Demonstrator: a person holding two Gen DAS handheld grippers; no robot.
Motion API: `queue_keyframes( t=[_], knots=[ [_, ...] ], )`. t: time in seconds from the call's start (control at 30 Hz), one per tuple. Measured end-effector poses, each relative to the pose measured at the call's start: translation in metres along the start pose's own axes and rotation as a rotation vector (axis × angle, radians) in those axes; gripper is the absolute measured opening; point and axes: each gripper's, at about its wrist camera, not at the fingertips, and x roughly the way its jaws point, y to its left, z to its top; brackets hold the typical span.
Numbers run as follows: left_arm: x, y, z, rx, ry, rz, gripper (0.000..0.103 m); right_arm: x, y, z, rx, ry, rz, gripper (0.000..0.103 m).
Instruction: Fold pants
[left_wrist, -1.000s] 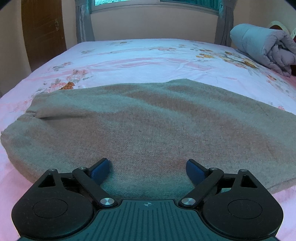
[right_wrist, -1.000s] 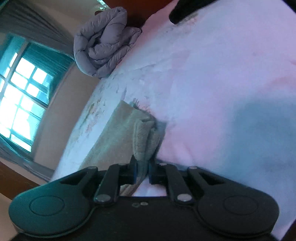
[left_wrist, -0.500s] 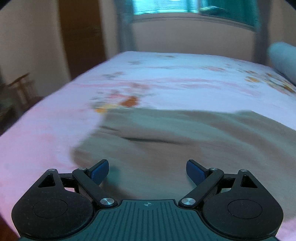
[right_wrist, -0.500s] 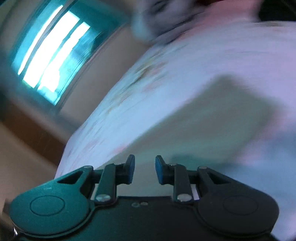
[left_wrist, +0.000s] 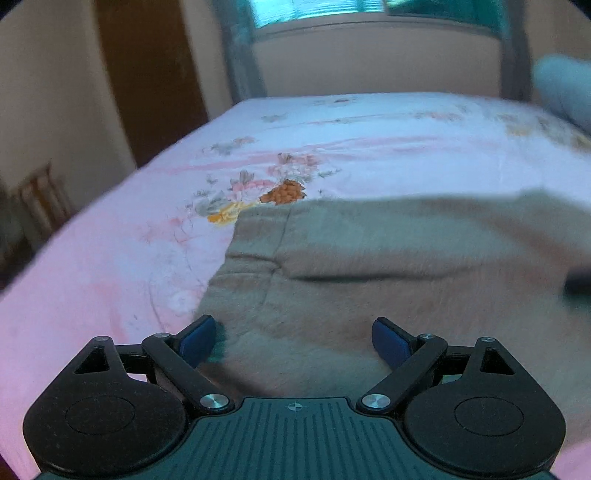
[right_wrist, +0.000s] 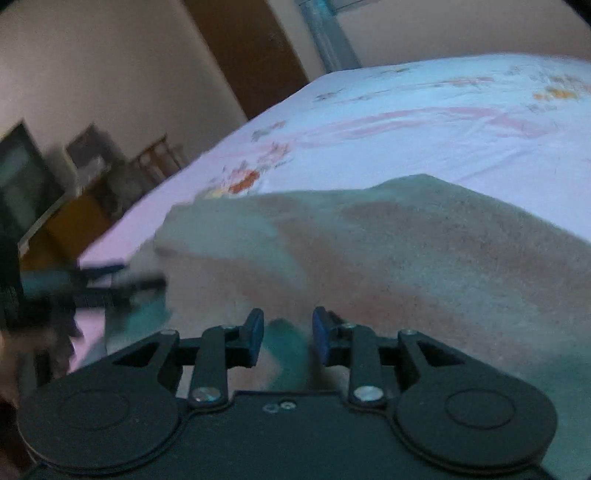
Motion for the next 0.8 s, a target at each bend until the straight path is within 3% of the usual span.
queue_keyframes(
  t=[0.07,0.17,0.2,0.27,0.3,0.33,0.4,0.5,0.53,0.57,0.7,0.8],
  knots=[
    [0.006,0.014,-0.008,-0.071,0.005,-0.002,0.103,0.001,-0.003,0.012,0.062,-0.012,0.015,0.024],
    [0.024,0.048,-0.018,-0.352,0.082,-0.110,0.103,0.013,-0.001,0.036,0.064,-0.010,0.027,0.029],
    [0.025,0.049,-0.019,-0.364,0.077,-0.111,0.103,0.025,0.000,0.042,0.067,0.031,0.028,0.032],
    [0.022,0.041,-0.016,-0.319,0.064,-0.083,0.103,0.041,0.004,0.042,0.025,0.072,-0.037,0.021],
    [0.020,0.040,-0.016,-0.309,0.061,-0.077,0.103,0.042,-0.002,0.045,0.031,0.060,-0.076,0.006],
    [0.019,0.041,-0.016,-0.313,0.063,-0.079,0.103,0.041,-0.010,0.051,0.070,0.045,-0.115,0.000],
    [0.018,0.049,-0.019,-0.338,0.066,-0.086,0.103,0.027,-0.038,0.057,0.181,-0.017,-0.183,0.000],
    [0.016,0.056,-0.022,-0.355,0.067,-0.093,0.103,-0.006,-0.064,0.056,0.266,-0.056,-0.258,0.000],
    [0.014,0.057,-0.023,-0.355,0.068,-0.089,0.103,-0.023,-0.066,0.053,0.273,-0.089,-0.287,0.016],
    [0.011,0.058,-0.024,-0.353,0.067,-0.082,0.103,-0.047,-0.069,0.047,0.283,-0.133,-0.288,0.018],
    [0.001,0.054,-0.024,-0.342,0.068,-0.045,0.103,-0.137,-0.086,-0.001,0.307,-0.218,-0.376,0.018],
    [-0.008,0.049,-0.026,-0.330,0.072,-0.021,0.103,-0.179,-0.107,-0.046,0.346,-0.180,-0.506,0.018]
  ],
)
